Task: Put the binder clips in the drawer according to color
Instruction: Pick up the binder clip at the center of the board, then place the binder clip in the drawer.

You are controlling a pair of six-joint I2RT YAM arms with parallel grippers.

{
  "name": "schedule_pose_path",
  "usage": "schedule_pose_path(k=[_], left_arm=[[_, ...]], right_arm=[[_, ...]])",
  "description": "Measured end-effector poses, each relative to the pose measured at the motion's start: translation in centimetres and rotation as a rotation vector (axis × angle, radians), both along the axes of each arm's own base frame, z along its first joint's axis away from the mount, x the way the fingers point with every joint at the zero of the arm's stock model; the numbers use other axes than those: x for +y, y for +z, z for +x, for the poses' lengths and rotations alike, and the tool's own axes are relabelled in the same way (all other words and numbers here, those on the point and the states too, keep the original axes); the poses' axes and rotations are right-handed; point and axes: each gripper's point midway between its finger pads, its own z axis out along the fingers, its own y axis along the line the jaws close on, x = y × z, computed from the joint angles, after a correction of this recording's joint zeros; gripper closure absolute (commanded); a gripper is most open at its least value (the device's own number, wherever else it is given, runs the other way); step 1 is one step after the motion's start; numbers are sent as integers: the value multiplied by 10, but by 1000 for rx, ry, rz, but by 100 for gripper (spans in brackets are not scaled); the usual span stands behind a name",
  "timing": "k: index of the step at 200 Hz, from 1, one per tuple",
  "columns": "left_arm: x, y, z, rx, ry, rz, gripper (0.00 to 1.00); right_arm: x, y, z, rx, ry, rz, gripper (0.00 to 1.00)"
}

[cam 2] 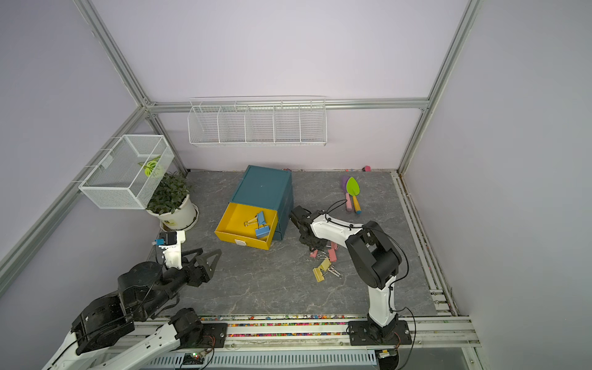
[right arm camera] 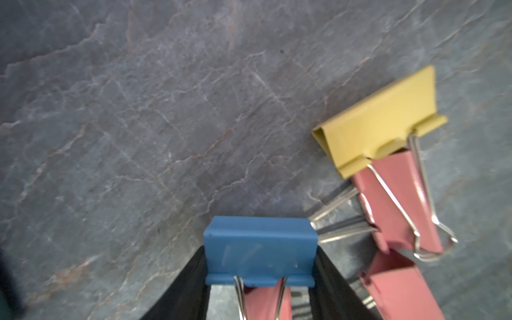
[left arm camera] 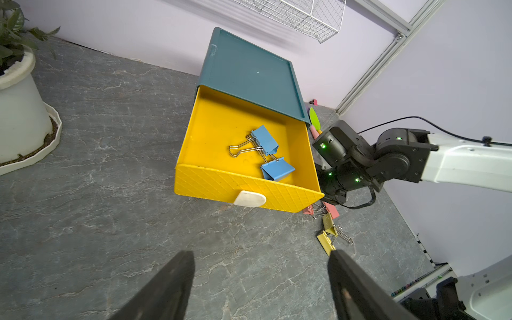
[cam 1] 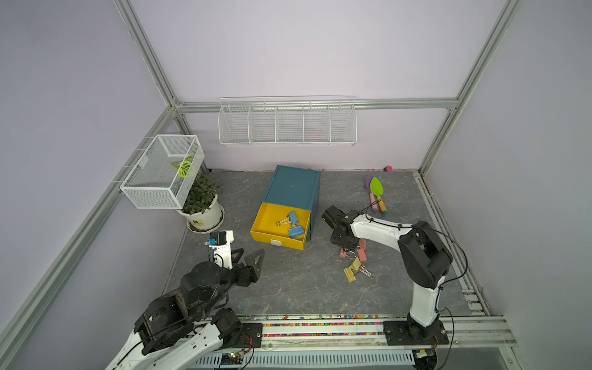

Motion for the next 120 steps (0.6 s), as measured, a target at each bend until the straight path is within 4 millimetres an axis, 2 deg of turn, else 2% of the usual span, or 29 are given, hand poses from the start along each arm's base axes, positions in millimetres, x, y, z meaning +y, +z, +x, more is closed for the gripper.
schedule_pose_path(k=[38,58,71,91,120], left_arm=[[0,0,0,0,0,0,19],[0,0,0,0,0,0,19],[0,0,0,0,0,0,19],[0,0,0,1,0,1,19],[-1,-1,1,3,0,4,19]], right_arm=[[-2,36,-1,-69,16,7,52],[-7,67,0,-146,42,-12,54],[-4,89,0,-207,86,-27,56],[19,130,-2,-327,212,-35,58],[80,194,-6,-538,479,9,59]])
